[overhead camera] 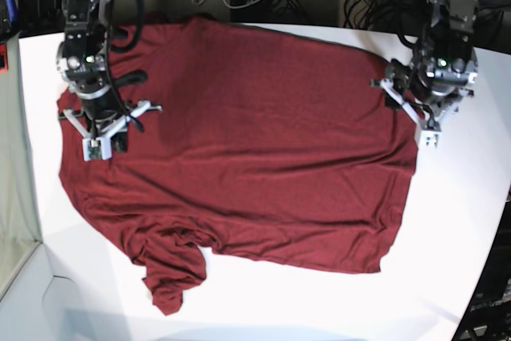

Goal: Layout the t-shirt on the table in an organized manner, then fold the t-shirt properly
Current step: 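Release the hem and move both grippers back toward the collar, then grasp the shirt edge with the left gripper and drag it toward the hem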

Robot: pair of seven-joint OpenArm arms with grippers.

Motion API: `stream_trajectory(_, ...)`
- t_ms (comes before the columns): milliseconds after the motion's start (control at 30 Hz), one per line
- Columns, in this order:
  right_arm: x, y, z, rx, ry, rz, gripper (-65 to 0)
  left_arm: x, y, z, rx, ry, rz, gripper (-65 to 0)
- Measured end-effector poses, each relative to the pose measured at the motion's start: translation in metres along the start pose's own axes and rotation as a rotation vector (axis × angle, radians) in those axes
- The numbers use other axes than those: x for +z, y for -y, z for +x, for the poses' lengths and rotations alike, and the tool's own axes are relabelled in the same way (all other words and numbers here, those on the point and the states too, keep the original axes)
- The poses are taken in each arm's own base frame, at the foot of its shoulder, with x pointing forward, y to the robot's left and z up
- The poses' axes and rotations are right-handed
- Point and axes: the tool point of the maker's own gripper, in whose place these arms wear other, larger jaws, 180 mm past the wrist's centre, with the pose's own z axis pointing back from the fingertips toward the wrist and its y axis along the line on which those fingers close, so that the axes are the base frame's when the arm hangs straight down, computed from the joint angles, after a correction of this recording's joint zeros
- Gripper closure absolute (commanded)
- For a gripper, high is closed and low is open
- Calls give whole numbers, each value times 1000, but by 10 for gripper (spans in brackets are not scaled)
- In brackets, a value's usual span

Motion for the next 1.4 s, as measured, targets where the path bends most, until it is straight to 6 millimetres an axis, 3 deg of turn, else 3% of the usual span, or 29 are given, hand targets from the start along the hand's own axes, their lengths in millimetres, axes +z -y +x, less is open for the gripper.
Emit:
stream_trajectory(233, 4, 3, -8, -5, -10, -10, 0, -14, -8, -43, -10, -93, 16, -352)
stream_trajectory(400, 5, 2, -11, -5, -18, -10, 0, -32, -17, -47, 17, -84, 32, -352)
stream_trajectory(600, 2, 3, -23, -14, -46, -8, 0, -33, -8, -51, -16, -59, 36, -352)
stream_trajectory(733, -6, 4, -46, -27, -110, -8, 0, -21, -1, -75, -27, -106, 17, -352)
stream_trajectory(933, -14, 5, -54, -38, -133, -9, 0, 7, 5, -116, -66, -265, -4, -352)
stream_trajectory(1033, -13, 5, -58, -40, -144, -9, 0, 25, 17, -150, -84, -421, -48, -352)
stream_trajectory(1067, -13, 4, -59, -40, -146, -8, 0, 30, 21, -152, -84, -437, -60, -352)
stream_trajectory(1133, -13, 4, -59, -40, -145, -8, 0, 34, 22, -136, -92, -397, -61, -352)
stream_trajectory(1233, -13, 5, -59, -39, -144, -9, 0, 33, 6, -116, -55, -345, -18, -352)
stream_trajectory(1300, -14, 5, -56, -39, -139, -8, 0, 35, -9, -118, -46, -354, 26, -352)
stream_trajectory(1400, -14, 4, -57, -40, -141, -7, 0, 36, -15, -119, -12, -369, 33, -352)
